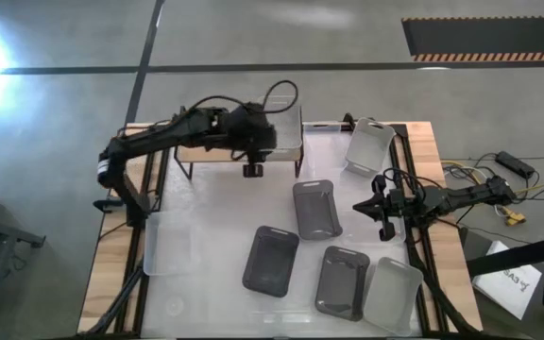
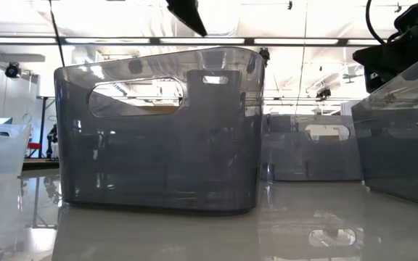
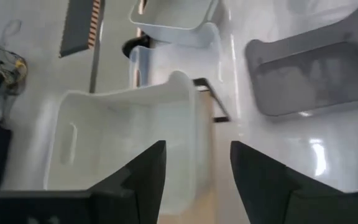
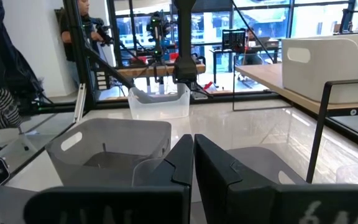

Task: Stack baskets on shelf by color
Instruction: Put the left transparent bin on the shelf

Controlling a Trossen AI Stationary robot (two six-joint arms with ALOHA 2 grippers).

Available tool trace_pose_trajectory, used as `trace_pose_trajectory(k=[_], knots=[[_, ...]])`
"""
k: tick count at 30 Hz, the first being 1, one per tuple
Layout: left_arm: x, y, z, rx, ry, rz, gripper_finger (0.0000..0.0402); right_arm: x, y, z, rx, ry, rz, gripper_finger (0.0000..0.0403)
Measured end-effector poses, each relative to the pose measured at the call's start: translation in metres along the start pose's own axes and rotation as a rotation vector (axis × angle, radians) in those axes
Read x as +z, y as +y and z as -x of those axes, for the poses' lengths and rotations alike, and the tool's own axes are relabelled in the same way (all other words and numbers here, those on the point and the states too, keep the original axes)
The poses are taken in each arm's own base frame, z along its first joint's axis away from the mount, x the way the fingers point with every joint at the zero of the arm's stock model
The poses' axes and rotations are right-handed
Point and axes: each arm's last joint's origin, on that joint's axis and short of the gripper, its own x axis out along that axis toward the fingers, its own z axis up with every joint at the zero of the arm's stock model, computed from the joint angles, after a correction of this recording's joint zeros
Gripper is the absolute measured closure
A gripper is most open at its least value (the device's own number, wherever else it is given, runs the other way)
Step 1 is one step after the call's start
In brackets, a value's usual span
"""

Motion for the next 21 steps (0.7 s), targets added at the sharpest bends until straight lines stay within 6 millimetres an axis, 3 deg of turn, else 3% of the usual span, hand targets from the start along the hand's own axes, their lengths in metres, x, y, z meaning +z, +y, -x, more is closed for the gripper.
trace_pose_trajectory(k=[5, 11, 21], knots=[[-0.008, -0.029, 0.025, -0.061, -0.023, 0.045, 0.0237, 0.0, 0.0, 0.0, 0.0, 0.0, 0.0, 0.0394], [-0.026, -0.086, 0.034, -0.142, 0.015, 0.06, 0.0237, 0.0, 0.0, 0.0, 0.0, 0.0, 0.0, 0.0394], [-0.072, -0.174, 0.054, -0.265, 0.113, 0.162, 0.0237, 0.0, 0.0, 0.0, 0.0, 0.0, 0.0, 0.0394]])
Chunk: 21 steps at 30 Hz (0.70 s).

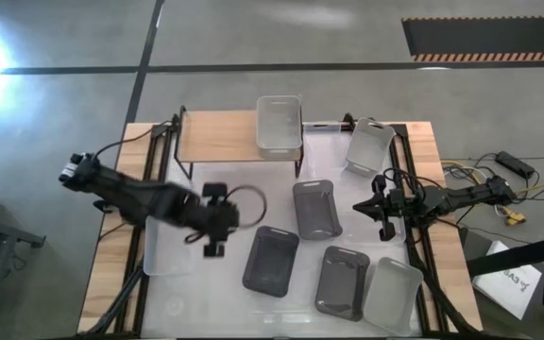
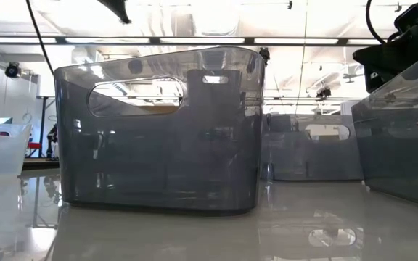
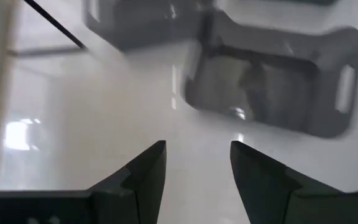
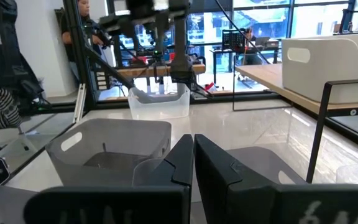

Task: Stack baskets on shelf by color
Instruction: Put the left transparent bin on the shelf

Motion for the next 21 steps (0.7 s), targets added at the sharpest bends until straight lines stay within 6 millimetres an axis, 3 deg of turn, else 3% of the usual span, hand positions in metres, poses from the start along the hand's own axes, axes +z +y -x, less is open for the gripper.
trace_pose_trajectory(k=[11, 17, 21], knots=[[-0.069, -0.067, 0.0, -0.066, 0.164, 0.182, 0.0237, 0.0, 0.0, 0.0, 0.0, 0.0, 0.0, 0.0394], [-0.113, -0.079, -0.002, 0.016, 0.386, 0.296, 0.0237, 0.0, 0.0, 0.0, 0.0, 0.0, 0.0, 0.0394], [-0.13, -0.083, -0.004, 0.025, 0.477, 0.316, 0.0237, 0.0, 0.0, 0.0, 0.0, 0.0, 0.0, 0.0394]])
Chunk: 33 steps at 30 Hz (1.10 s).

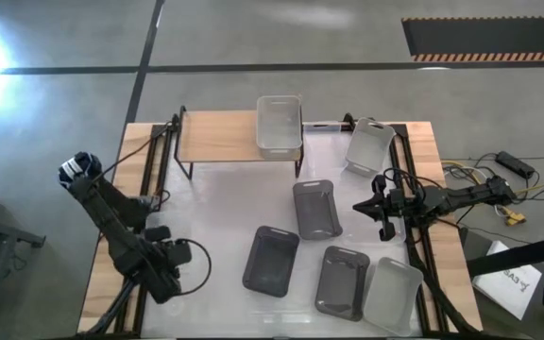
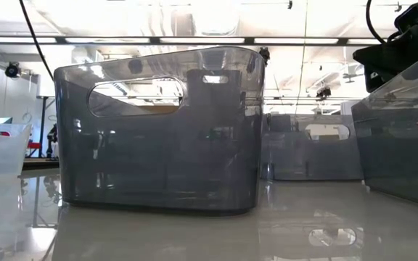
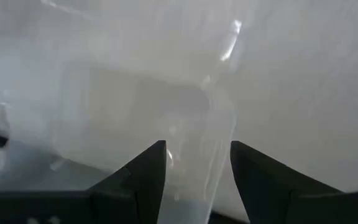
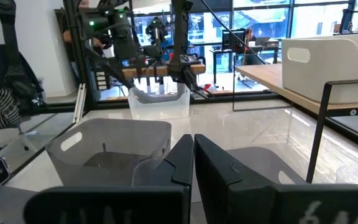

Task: Stack baskets on shelf by color
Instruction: Put the left transparent bin on the shelf

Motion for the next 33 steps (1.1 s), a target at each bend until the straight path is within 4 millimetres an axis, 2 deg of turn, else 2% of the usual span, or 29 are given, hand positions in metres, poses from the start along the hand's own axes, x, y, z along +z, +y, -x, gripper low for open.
trace_pose_trajectory(k=[10, 16, 23, 28, 33], knots=[[-0.011, 0.004, -0.015, 0.01, 0.143, -0.018, 0.0237, 0.0, 0.0, 0.0, 0.0, 0.0, 0.0, 0.0394], [-0.014, 0.007, -0.028, 0.033, 0.158, -0.027, 0.0237, 0.0, 0.0, 0.0, 0.0, 0.0, 0.0, 0.0394], [-0.014, 0.001, -0.043, -0.062, 0.122, -0.117, 0.0237, 0.0, 0.0, 0.0, 0.0, 0.0, 0.0, 0.0394], [-0.014, 0.002, -0.04, -0.042, 0.131, -0.121, 0.0237, 0.0, 0.0, 0.0, 0.0, 0.0, 0.0, 0.0394], [-0.011, 0.003, -0.019, -0.004, 0.145, -0.067, 0.0237, 0.0, 0.0, 0.0, 0.0, 0.0, 0.0, 0.0394]])
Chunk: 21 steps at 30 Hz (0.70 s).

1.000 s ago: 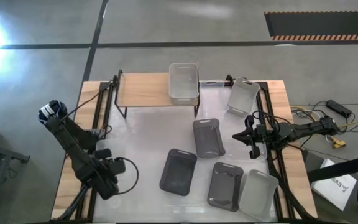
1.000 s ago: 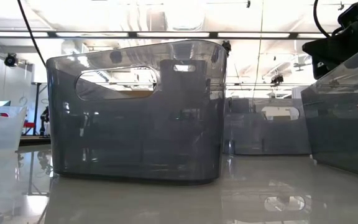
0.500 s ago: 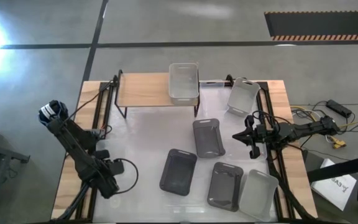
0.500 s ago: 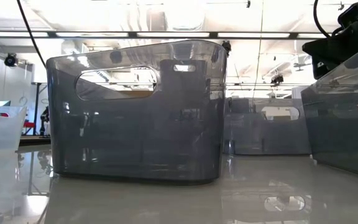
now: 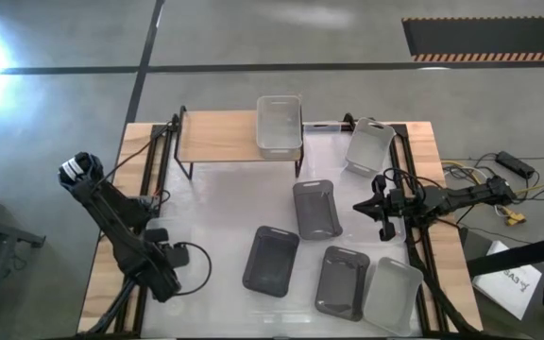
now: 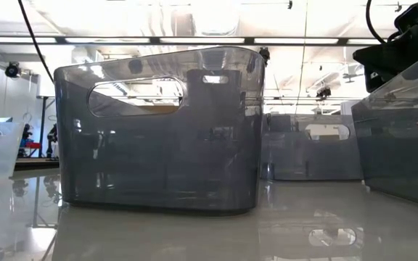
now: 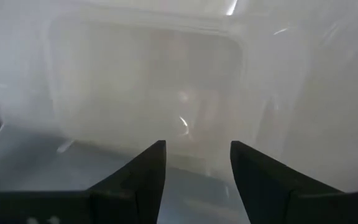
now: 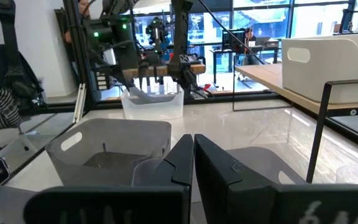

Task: Stack baskets on shelf by color
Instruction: Put the left transparent bin on the shelf

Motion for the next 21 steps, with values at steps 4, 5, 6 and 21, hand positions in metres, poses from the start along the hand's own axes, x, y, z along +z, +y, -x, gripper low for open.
trace_pose_trajectory(k=[4, 5, 6, 21], knots=[[0.002, -0.007, 0.022, -0.054, -0.026, 0.057, 0.0237, 0.0, 0.0, 0.0, 0.0, 0.0, 0.0, 0.0394], [0.003, -0.01, 0.025, -0.063, -0.036, 0.058, 0.0237, 0.0, 0.0, 0.0, 0.0, 0.0, 0.0, 0.0394], [0.004, -0.012, 0.026, -0.063, -0.046, 0.054, 0.0237, 0.0, 0.0, 0.0, 0.0, 0.0, 0.0, 0.0394], [0.012, -0.031, -0.004, 0.052, -0.004, 0.015, 0.0237, 0.0, 0.0, 0.0, 0.0, 0.0, 0.0, 0.0394]])
